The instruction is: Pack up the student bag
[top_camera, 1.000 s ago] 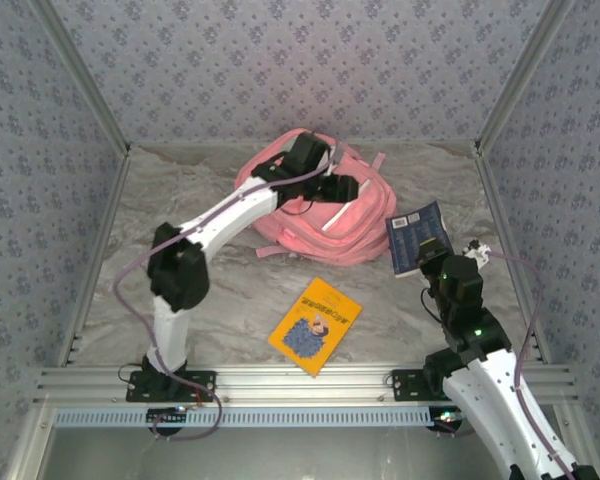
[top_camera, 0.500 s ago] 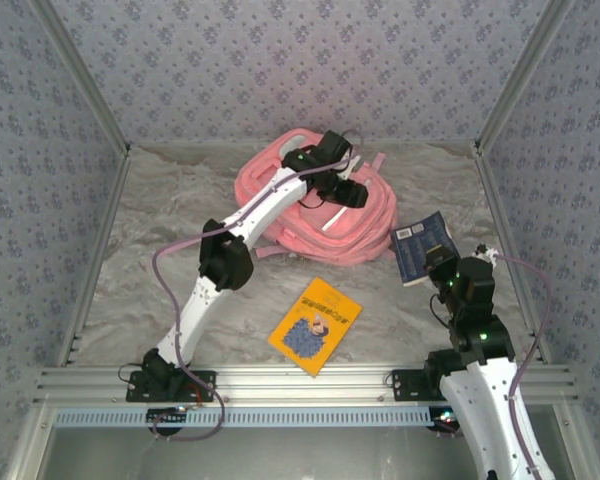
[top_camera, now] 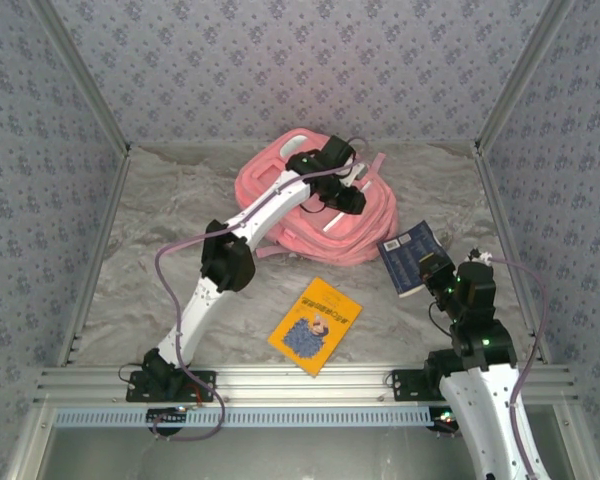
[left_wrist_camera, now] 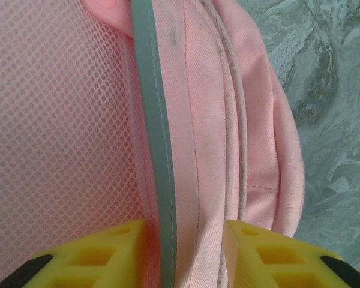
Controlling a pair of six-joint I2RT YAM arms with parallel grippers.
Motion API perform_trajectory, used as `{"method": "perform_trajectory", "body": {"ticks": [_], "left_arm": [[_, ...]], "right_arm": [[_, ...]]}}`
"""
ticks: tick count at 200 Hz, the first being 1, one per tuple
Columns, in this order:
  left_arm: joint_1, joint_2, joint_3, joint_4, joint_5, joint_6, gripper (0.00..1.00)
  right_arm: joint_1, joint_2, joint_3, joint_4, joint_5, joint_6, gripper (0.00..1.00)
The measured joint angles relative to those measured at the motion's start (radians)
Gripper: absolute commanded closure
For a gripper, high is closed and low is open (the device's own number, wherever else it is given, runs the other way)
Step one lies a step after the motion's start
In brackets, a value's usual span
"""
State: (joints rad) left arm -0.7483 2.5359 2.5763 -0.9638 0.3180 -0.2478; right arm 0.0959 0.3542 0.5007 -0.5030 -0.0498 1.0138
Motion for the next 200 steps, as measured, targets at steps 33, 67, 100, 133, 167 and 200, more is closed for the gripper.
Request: {"method": "perform_trajectory", "body": {"ticks": [33,67,100,133,167,200], "left_arm": [[0.0,0.016,-0.019,0.011,0.0,0.014,0.9],[0.0,0.019,-0.026,0.016,0.005,0.019,1.0],[0.006,-0.026,-0.073,0.034,0.009,0.001,1.0],[0.031,-0.103,-0.079,0.016,0.03,0.003,1.0],[0.097,-0.199,-0.079,-0.016,0.091,0.037,1.0],[0.186,-0.256,-0.074,-0.031,0.211,0.042,1.0]], "right_arm": [[0.0,-0.017,-0.002,0.0,-0.007,0.02,1.0],[0.0,0.026,-0.004,0.005,0.008,0.011,1.0],[0.002,0.068,0.054,-0.034,0.065,-0.063,1.0],[0.018,0.102,0.172,-0.055,0.103,-0.125,1.0],[0.02,0.109,0.197,-0.063,0.066,-0.154,1.0],[0.02,0.143,0.193,-0.048,-0.061,-0.166,1.0]]}}
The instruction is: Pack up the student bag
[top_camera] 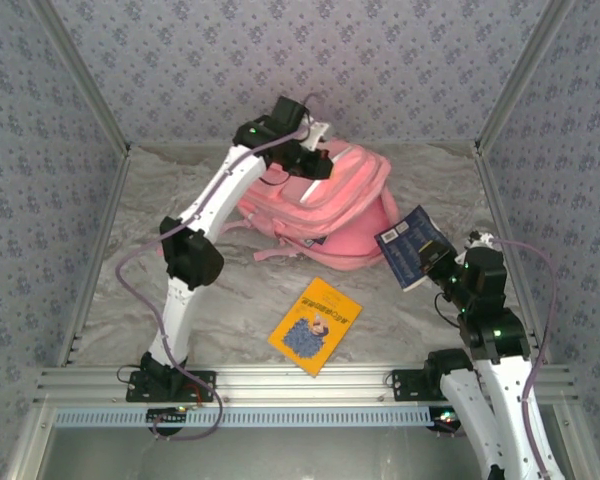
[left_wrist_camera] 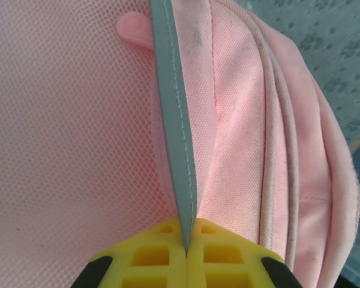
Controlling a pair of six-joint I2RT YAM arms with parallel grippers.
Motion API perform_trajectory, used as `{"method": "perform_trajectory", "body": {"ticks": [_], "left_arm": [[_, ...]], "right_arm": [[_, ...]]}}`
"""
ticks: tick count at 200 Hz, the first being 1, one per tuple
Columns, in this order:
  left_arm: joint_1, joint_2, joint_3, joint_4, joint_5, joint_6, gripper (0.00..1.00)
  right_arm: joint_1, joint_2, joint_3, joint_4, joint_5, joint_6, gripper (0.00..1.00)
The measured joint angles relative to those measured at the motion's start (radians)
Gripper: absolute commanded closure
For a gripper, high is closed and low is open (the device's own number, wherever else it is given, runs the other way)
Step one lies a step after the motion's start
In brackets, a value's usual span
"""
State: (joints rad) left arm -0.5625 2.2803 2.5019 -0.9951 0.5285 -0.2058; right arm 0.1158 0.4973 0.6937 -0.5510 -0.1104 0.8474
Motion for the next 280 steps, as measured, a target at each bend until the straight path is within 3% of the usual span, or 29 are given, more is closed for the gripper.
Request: {"method": "perform_trajectory", "body": {"ticks": [38,94,152,202,228,244,280], "left_arm": [[0.076,-0.005,0.014,-0.01,0.124,-0.001,1.0],[0.129,-0.066,-0.055,-0.003,0.247,-0.027,1.0],[0.136,-0.112,-0.155,0.029,0.295,-0.067,1.0],[0.132,-0.122,-0.163,0.064,0.323,-0.127,1.0],[0.126,-0.122,-0.163,0.084,0.323,-0.167,1.0],[0.129,-0.122,-0.161,0.086,0.323,-0.182,1.0],[0.15,-0.122,-0.161,0.079,0.317,-0.193,1.0]], "right_arm": [[0.0,0.052,-0.063,0.121,-0.146,0.023,1.0],[0.037,0.354,-0.14,0.543,-0.321,0.092,1.0],[0.229,0.734,-0.082,0.878,-0.285,0.089,1.0],[0.357,1.155,0.113,1.149,-0.138,0.105,0.98],[0.378,1.378,0.287,1.213,-0.14,0.13,0.78],[0.385,1.464,0.373,1.211,-0.138,0.121,0.52],[0.417,1.449,0.407,1.144,-0.098,0.01,0.2]]}}
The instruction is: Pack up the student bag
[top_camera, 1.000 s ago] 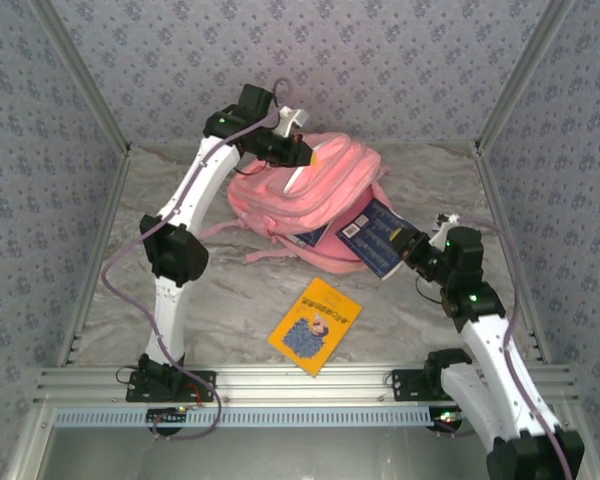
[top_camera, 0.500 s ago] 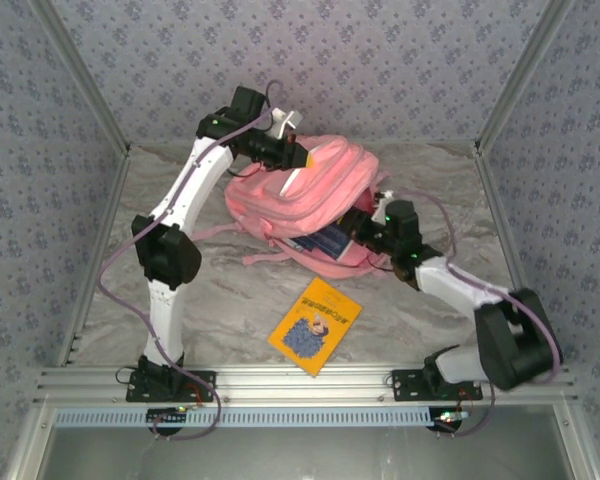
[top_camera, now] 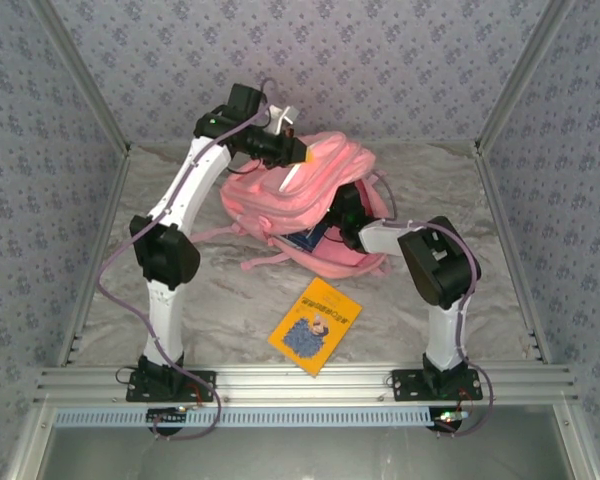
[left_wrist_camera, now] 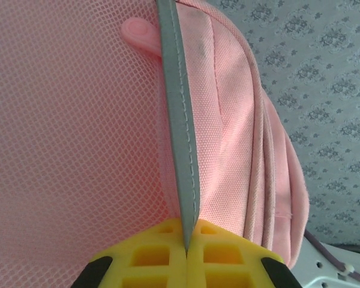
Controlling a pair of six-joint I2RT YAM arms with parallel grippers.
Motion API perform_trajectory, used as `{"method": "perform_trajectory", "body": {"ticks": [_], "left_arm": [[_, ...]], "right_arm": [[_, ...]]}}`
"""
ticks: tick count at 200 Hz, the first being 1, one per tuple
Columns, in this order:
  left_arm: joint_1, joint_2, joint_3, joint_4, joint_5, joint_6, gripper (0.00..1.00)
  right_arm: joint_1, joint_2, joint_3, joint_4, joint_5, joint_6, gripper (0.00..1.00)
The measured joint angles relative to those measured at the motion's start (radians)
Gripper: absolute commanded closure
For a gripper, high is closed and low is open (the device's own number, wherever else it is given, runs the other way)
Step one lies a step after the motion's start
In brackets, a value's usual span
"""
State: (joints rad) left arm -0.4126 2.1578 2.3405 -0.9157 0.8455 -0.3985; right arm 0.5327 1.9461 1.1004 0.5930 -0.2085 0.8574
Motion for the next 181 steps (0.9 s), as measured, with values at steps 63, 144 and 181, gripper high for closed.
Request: {"method": "perform_trajectory", "body": {"ticks": [63,144,181], "left_arm": [[0.039,0.0,0.006,0.019,-0.02,-0.033,1.0],[0.039,0.008,-0.067,0.109,-0.114,-0.071,1.0],[0.031,0.111,0.067,0.084,-0.173,-0.068,0.91]], "right_arm": [[-0.022,-0.244,-0.105,-0.203,0.082,-0.155,0.18],[-0.049,-0.688,-0.327,-0.525,0.208,-0.288,0.18],[-0.026,-0.88,-0.427,-0.629,0.184,-0.324,0.18]]}}
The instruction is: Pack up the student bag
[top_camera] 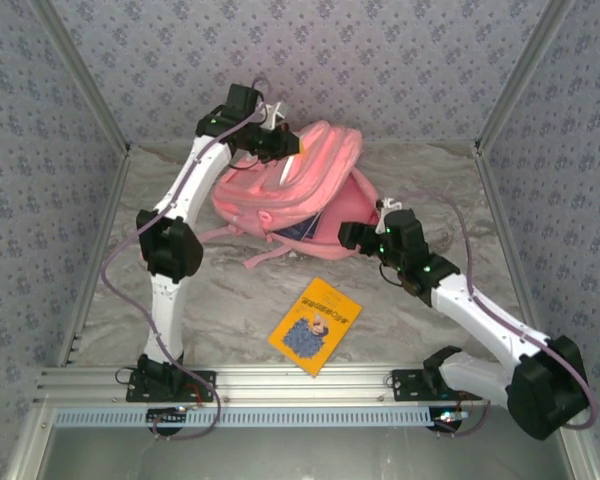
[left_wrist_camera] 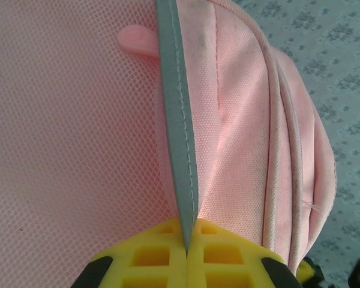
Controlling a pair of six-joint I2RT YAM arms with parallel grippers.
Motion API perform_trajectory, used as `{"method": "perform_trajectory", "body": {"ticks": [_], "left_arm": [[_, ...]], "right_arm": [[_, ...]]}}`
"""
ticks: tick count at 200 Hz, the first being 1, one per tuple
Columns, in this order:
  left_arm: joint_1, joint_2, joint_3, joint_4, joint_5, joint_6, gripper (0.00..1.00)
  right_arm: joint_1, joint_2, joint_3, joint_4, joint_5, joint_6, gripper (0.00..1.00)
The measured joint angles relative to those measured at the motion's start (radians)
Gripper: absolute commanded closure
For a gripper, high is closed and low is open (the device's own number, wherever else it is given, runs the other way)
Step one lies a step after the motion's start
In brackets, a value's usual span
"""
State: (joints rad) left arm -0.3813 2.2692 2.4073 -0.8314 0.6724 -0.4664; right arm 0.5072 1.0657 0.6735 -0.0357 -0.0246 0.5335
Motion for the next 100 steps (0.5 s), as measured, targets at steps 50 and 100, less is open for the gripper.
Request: {"method": "perform_trajectory", "body": {"ticks": [50,100], "left_arm": [[-0.065,0.012,-0.069,-0.024,-0.174,0.028,0.64],[-0.103,-0.449,-0.786,0.197,-0.277,-0.062,0.53]], "right_arm": [[0.026,-0.039,-0.055,-0.207,-0.175,-0.011,0.23],[0.153,-0.032,-0.039,-0.389,-0.259,-0.029,0.41]]}}
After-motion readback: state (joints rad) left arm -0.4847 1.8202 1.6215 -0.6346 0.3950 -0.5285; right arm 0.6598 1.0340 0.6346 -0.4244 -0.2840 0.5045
